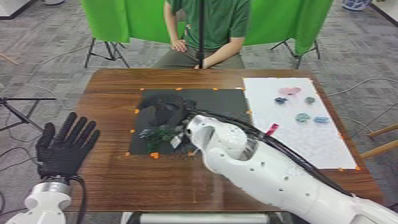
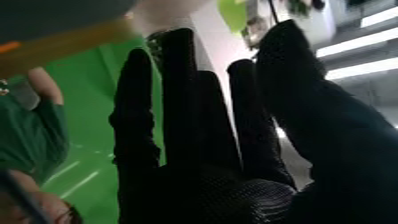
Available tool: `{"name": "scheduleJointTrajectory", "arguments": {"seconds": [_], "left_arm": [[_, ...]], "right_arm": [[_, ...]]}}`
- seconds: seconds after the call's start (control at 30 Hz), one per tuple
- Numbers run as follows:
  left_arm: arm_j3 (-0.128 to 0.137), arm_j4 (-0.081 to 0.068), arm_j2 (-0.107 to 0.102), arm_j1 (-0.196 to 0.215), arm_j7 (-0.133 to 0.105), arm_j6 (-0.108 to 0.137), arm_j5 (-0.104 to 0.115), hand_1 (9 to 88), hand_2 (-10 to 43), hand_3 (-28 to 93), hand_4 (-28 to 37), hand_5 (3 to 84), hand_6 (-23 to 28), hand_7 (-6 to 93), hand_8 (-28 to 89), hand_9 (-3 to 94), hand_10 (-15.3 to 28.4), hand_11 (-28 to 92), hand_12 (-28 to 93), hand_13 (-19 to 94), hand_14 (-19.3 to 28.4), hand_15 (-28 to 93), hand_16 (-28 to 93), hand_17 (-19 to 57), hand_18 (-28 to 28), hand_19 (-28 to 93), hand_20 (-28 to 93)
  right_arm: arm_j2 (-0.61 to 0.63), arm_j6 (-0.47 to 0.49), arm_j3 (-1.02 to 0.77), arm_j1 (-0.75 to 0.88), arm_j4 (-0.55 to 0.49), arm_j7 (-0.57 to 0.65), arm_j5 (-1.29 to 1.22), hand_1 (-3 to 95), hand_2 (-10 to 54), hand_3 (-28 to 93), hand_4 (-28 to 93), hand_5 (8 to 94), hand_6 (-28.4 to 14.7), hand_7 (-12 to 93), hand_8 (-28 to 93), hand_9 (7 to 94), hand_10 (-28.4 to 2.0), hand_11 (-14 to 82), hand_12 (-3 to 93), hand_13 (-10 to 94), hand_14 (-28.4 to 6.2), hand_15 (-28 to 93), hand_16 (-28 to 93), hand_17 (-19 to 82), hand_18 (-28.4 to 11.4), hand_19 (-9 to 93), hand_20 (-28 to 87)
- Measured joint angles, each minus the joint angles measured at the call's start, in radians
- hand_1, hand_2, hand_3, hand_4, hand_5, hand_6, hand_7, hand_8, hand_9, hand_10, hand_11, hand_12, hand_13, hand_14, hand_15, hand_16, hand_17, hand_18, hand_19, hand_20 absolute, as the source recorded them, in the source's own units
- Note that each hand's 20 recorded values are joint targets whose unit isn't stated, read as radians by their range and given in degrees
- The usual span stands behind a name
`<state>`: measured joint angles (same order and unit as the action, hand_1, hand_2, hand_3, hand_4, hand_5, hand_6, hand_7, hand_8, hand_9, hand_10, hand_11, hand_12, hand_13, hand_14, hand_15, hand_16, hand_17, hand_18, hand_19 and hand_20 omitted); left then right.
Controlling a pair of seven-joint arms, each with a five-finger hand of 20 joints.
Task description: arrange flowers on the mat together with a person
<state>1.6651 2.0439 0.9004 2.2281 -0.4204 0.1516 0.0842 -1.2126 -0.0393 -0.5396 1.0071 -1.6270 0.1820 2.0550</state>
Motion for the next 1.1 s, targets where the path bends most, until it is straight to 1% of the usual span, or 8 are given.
{"name": "scheduleJointTrajectory", "arguments": {"seconds": [0.13,0.33,0.43,0.53,0.6,0.77,0.97,1.1], "left_arm": [[0.017,0.002,0.012,0.008,0.000,0.000,0.000,25.2,15.1,67,-28.3,42.3,5.5,7.0,-9,37.9,12.3,14,5,28,12.9,25,-8,-2.5,11.2,25,11],[0.039,0.021,0.015,0.046,-0.009,0.001,-0.001,25.3,15.1,67,-28.3,42.3,5.6,6.8,-9,38.1,12.2,14,5,28,12.8,25,-8,-2.5,11.1,25,11],[0.048,0.028,0.017,0.063,-0.016,0.001,0.000,25.2,15.1,67,-28.3,42.4,5.6,6.8,-9,38.1,12.2,14,5,29,12.8,25,-8,-2.5,11.1,25,11],[0.059,0.034,0.020,0.076,-0.020,0.002,0.000,25.2,15.1,67,-28.3,42.4,5.7,6.8,-9,38.1,12.2,14,5,29,12.8,25,-8,-2.5,11.1,25,11],[0.069,0.039,0.020,0.084,-0.021,0.003,0.000,25.2,15.1,67,-28.3,42.4,5.6,6.9,-9,38.1,12.2,14,5,29,12.7,25,-8,-2.5,11.2,25,11],[0.096,0.051,0.022,0.106,-0.027,0.007,0.001,25.0,15.1,67,-28.3,42.4,5.7,6.8,-9,38.1,12.2,14,5,28,12.5,25,-8,-2.5,11.2,25,11],[0.101,0.051,0.022,0.109,-0.031,0.007,0.001,25.1,15.0,67,-28.3,42.4,5.7,6.8,-9,38.0,12.1,14,5,28,12.5,25,-8,-2.5,11.2,25,11],[0.104,0.052,0.022,0.111,-0.031,0.007,0.001,25.3,14.8,67,-28.3,42.3,5.7,6.8,-9,38.1,12.2,14,5,29,12.4,25,-8,-2.5,11.2,25,11]], "right_arm": [[0.039,0.002,-0.106,0.055,-0.088,-0.006,-0.111,47.6,-9.5,72,-28,46.8,1.8,17,-14,45.0,-7.7,5.5,10.4,47,-9.5,15,23,25,-13.2,36,25],[0.145,0.011,-0.323,0.189,-0.242,0.010,-0.403,43.8,-7.2,72,-27,47.5,0.7,16,-14,44.8,-8.5,5.5,10.5,43,-11.6,13,22,22,-14.2,32,25],[0.189,0.064,-0.482,0.285,-0.282,0.013,-0.494,42.7,-5.1,72,-26,47.7,0.4,15,-13,44.4,-8.9,5.3,10.5,41,-12.3,13,22,21,-14.2,29,24],[0.226,0.093,-0.618,0.376,-0.304,0.018,-0.546,40.0,-0.3,70,-25,48.0,0.1,14,-12,44.0,-8.9,5.2,10.4,38,-12.0,11,21,20,-13.9,24,23],[0.259,0.072,-0.683,0.435,-0.314,0.012,-0.610,38.3,1.7,70,-24,48.3,0.0,14,-12,43.9,-8.9,5.1,10.2,35,-11.3,9,19,20,-13.6,21,23],[0.329,-0.040,-0.808,0.583,-0.322,-0.060,-0.828,34.8,4.1,71,-24,48.7,-0.3,14,-12,42.6,-8.8,4.8,9.6,32,-10.5,9,16,19,-12.9,15,22],[0.358,-0.144,-0.957,0.769,-0.359,-0.166,-0.968,34.5,3.0,71,-24,48.9,-0.2,14,-12,42.1,-8.4,4.8,9.4,31,-10.5,9,14,19,-12.0,12,22],[0.350,-0.159,-1.058,0.881,-0.398,-0.170,-1.011,35.0,1.5,71,-24,49.0,0.0,14,-12,41.7,-8.4,4.7,9.4,31,-10.6,9,14,19,-12.2,11,23]]}}
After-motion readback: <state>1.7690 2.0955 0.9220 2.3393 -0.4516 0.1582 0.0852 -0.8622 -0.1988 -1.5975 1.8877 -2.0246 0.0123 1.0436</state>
